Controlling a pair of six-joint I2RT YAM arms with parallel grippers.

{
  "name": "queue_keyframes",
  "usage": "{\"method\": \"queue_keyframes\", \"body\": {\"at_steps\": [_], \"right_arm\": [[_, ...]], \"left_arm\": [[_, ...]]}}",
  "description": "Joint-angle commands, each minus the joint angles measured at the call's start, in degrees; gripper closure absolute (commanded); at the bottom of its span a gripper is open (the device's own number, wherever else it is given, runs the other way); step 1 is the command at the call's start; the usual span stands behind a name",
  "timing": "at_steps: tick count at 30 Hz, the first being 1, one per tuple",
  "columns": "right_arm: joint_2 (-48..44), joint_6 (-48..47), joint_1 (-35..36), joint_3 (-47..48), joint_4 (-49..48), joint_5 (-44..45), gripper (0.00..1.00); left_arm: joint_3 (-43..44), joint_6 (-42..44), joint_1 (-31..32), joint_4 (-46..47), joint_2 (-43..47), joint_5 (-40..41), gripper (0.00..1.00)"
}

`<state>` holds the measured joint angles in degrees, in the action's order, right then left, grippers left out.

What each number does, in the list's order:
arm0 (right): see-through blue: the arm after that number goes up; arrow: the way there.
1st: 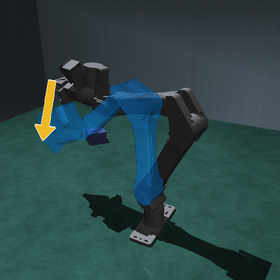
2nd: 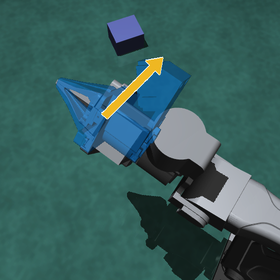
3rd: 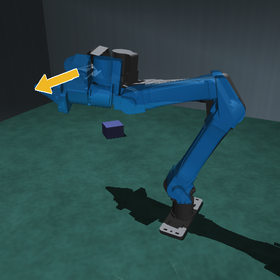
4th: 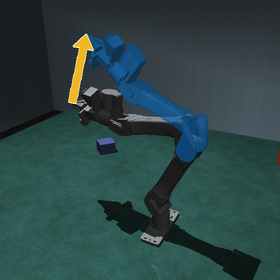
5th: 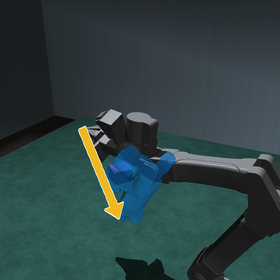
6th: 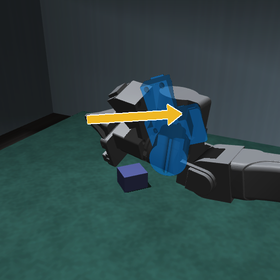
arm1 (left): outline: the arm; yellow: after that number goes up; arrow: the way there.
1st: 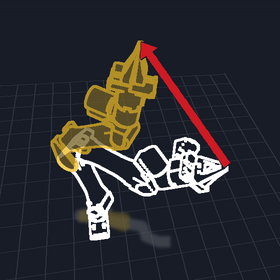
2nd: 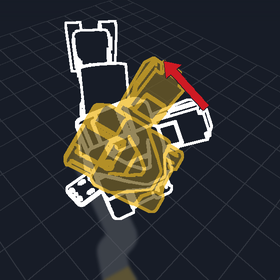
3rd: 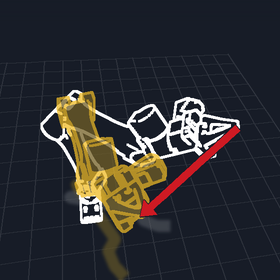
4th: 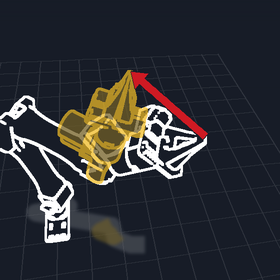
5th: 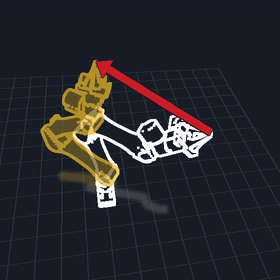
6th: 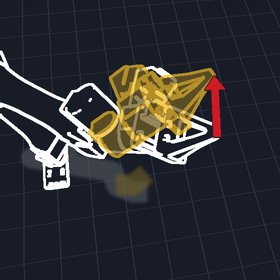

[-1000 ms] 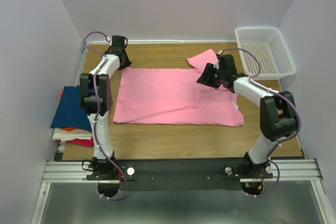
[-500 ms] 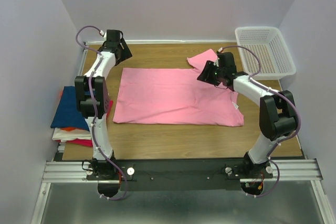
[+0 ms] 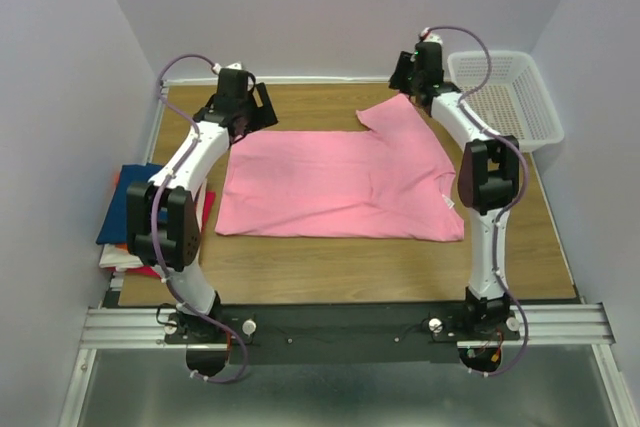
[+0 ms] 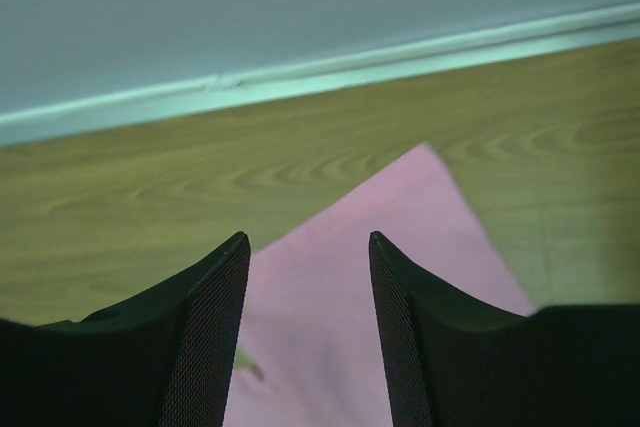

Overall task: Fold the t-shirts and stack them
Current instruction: Fold the tshirt

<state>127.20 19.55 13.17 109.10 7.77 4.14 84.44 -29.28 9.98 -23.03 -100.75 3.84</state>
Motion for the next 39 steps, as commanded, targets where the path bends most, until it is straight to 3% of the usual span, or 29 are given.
{"method": "queue_keyframes", "body": {"at_steps": [1,7,14,19,30,39], "right_arm": [[9.72,-1.53,-5.78,12.52,4.97,0.61,0.42],[20.36,-5.31,-6.05,23.68,4.89,1.92,0.44],[25.2,-6.54,-5.96,24.5,4.89,0.61,0.45],[26.08,-6.63,-5.17,22.13,4.97,0.87,0.45],[25.56,-8.3,-2.01,22.91,9.72,10.09,0.45],[26.17,-8.83,-2.09,24.67,13.49,8.08,0.45]], "left_arm": [[-4.45,1.59,1.27,2.54,7.05,-2.87,0.07],[-9.38,4.14,1.36,5.7,11.71,1.96,0.05],[-11.93,4.84,1.36,9.22,13.39,1.0,0.05],[-11.94,4.76,1.19,9.58,12.51,-1.02,0.05],[-12.02,4.76,0.57,9.49,12.6,-2.25,0.05],[-12.11,4.67,0.48,9.23,12.24,-2.96,0.05]]}}
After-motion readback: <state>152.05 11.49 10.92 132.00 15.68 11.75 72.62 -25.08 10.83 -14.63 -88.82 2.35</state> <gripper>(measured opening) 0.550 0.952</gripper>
